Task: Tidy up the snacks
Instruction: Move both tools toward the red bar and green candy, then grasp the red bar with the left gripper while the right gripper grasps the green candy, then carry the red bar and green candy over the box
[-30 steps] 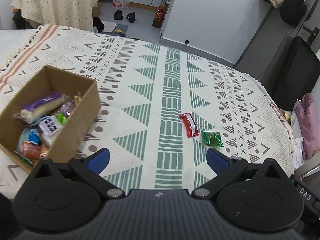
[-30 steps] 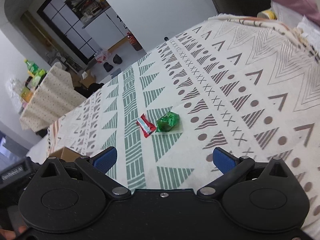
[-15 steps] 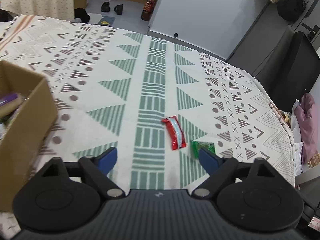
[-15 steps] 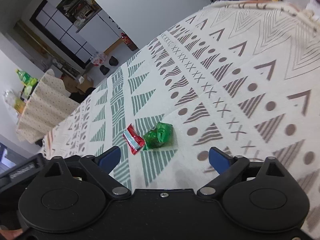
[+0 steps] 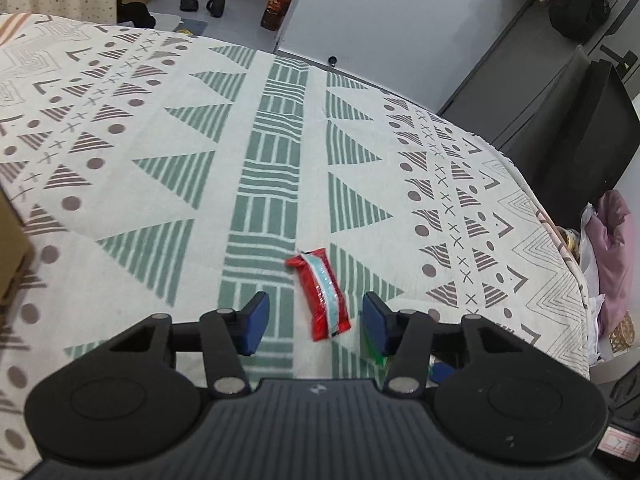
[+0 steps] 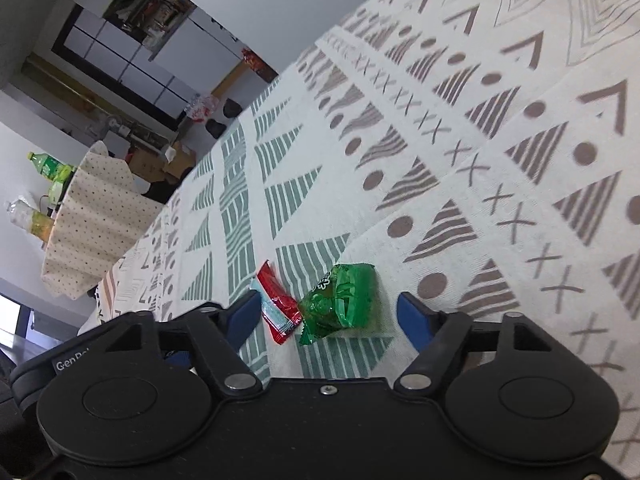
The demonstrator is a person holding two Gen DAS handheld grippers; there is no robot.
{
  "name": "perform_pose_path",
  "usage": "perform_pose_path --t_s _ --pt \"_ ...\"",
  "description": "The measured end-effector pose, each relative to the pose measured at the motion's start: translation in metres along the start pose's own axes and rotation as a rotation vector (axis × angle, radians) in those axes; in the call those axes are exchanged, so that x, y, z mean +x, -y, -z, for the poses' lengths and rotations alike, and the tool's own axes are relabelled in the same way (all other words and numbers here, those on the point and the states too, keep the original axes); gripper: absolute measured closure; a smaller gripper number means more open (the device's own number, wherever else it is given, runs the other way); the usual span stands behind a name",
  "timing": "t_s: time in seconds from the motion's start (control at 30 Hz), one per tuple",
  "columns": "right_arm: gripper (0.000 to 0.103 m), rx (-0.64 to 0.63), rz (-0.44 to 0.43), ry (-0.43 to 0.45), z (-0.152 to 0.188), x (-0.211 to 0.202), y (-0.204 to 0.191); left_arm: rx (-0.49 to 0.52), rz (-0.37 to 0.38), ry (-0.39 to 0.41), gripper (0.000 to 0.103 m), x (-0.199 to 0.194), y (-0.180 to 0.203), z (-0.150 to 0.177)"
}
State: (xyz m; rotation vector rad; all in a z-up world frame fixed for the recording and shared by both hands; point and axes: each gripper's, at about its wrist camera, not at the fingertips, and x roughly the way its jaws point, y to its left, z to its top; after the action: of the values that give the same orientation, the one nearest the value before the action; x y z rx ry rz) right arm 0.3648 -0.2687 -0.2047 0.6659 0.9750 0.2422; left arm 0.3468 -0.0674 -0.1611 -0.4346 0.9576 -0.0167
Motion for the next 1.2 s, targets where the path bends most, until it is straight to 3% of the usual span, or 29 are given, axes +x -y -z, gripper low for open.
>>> perform_pose_path --t_s 0.13,0.3,0.47,0.67,0.73,0.83,1.2 --pt "0.061 -0.015 0.006 -0.031 -0.001 0.014 0.000 0.002 0.004 0.001 0.052 0.015 0.004 -0.002" --pt "0.067 0.022 -0.033 -0.031 -0.005 0.018 0.010 0.005 0.008 0.001 0.052 0.034 0.009 -0.001" --pt "0.069 0.015 -0.014 -0.016 -0.008 0.014 0.011 0.015 -0.012 -0.002 0.052 0.048 0.015 0.001" --pt "0.072 -0.016 0.016 0.006 -0.010 0.010 0.010 0.057 -0.094 0.012 0.052 0.057 0.023 0.005" --pt "0.073 -0.026 0.020 0.007 -0.010 0.010 0.008 0.072 -0.128 0.005 0.060 0.060 0.026 0.005" --pt "0.074 -0.035 0.024 0.019 -0.012 0.005 0.008 0.085 -0.172 0.006 0.080 0.059 0.026 0.007" --pt "0.074 -0.072 -0.009 0.063 -0.013 -0.009 -0.011 0.064 -0.117 0.047 0.084 0.020 0.012 0.010"
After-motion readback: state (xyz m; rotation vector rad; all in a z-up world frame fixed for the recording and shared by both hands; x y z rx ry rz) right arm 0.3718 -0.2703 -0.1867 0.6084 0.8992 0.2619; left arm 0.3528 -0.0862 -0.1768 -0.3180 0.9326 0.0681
